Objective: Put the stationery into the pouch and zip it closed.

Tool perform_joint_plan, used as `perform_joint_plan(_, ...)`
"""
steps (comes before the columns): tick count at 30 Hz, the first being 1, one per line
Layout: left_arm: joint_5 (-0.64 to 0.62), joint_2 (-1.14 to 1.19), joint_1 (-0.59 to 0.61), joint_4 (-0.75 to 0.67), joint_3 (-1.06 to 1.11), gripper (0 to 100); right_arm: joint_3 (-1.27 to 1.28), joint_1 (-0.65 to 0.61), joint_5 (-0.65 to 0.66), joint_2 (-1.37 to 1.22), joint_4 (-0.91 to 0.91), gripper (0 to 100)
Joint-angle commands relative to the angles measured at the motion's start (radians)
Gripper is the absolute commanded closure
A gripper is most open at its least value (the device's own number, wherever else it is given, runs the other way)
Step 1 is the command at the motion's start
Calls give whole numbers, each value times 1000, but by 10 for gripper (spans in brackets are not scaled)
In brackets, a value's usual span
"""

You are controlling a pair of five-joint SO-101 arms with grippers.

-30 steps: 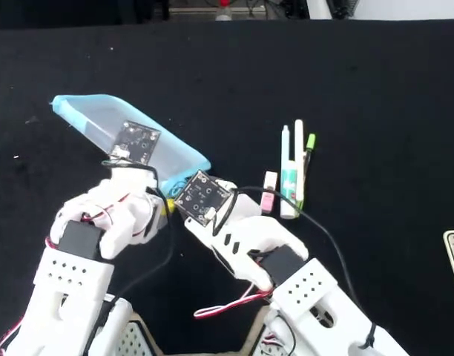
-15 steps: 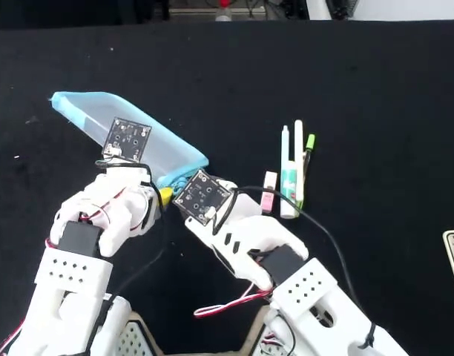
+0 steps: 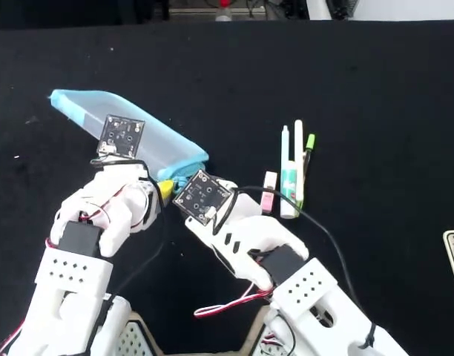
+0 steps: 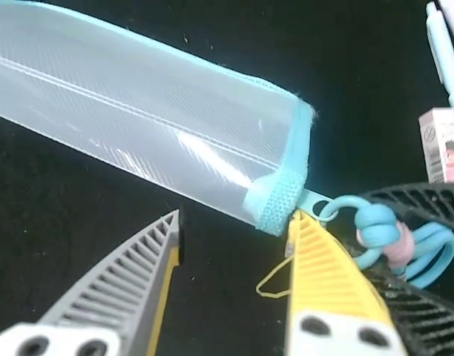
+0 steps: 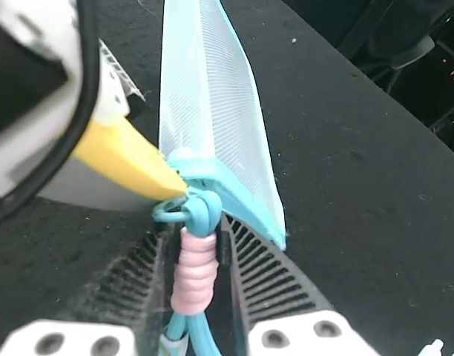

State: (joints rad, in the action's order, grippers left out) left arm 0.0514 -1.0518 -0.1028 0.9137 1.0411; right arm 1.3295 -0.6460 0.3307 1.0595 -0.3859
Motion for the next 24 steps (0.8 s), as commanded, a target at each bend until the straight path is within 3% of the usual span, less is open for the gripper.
perform_joint_plan(1, -34, -14, 13, -35, 1, 770, -10, 8, 12, -2, 23, 988)
perform_joint_plan(16, -58, -25, 4, -61, 4, 765, -7, 8, 12, -2, 23, 988)
perform_joint_plan(24, -52, -203, 4, -15, 39, 764, -7, 6, 12, -2, 23, 988)
